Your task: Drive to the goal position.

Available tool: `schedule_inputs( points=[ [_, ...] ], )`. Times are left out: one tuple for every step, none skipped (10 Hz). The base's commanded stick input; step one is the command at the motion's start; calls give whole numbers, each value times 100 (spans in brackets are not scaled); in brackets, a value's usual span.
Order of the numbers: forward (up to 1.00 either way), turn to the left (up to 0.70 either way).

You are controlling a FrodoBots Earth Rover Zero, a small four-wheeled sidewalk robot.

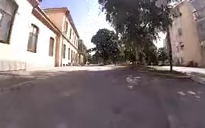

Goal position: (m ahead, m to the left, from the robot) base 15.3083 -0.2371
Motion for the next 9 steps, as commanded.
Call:
schedule_inputs(
  points=[
    [85,0],
    [85,0],
    [85,0],
    [85,0],
    [85,0],
    [85,0],
    [85,0],
    [85,0],
    [85,0]
  ],
)
